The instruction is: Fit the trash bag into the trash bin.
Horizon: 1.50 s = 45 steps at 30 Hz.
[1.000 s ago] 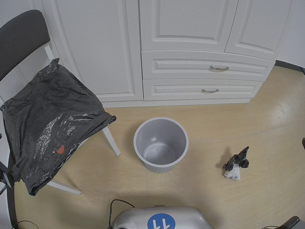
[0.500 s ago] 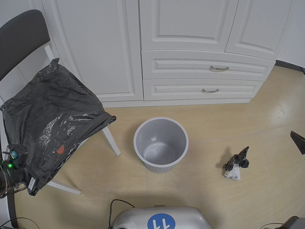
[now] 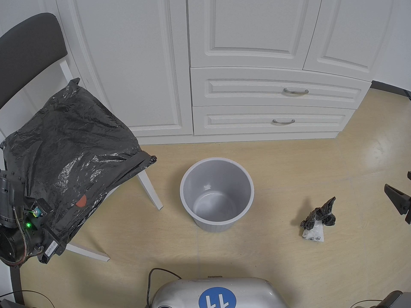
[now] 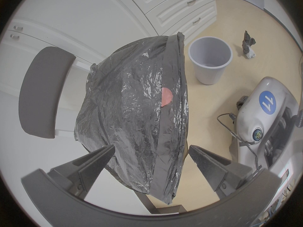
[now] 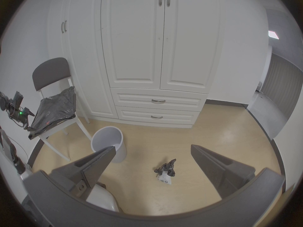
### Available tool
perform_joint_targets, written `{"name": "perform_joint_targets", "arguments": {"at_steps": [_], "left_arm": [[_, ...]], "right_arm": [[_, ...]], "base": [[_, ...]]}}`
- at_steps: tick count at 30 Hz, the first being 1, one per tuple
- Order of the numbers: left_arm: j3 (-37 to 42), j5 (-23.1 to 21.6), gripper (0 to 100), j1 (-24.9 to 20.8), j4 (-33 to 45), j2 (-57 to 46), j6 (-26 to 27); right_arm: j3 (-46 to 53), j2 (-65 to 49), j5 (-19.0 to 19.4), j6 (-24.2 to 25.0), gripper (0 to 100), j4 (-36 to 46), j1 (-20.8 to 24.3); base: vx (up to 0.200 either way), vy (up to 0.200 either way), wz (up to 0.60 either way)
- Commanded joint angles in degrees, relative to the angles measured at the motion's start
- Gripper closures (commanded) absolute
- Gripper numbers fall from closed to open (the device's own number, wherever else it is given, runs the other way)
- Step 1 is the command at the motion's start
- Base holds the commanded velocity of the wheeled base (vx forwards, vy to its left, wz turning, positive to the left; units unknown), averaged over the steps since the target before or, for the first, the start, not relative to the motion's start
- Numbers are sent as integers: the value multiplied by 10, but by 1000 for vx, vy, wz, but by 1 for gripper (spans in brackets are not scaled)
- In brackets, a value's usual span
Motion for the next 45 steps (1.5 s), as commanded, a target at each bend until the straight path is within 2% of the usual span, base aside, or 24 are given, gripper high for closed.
{"name": "perform_joint_targets", "arguments": {"at_steps": [1,11,22,29,35,38,45], "left_arm": [[5,3,0,-8,3,3,0],[20,6,0,-4,0,31,-1],[17,49,0,-3,-3,74,-1],[20,88,0,0,-56,113,0],[17,90,0,3,-74,123,3],[10,91,0,7,-82,114,23],[15,91,0,32,-146,40,129]], "right_arm": [[6,-6,0,-9,0,1,0],[16,-2,0,-19,0,0,0],[21,-5,0,-29,0,0,0],[21,-6,0,-30,0,0,0],[20,-7,0,-30,0,0,-4],[20,-8,0,-30,0,0,-6],[20,-8,0,-31,0,0,-7]], "base": [[0,0,0],[0,0,0],[0,0,0],[0,0,0],[0,0,0],[0,0,0],[0,0,0]]}}
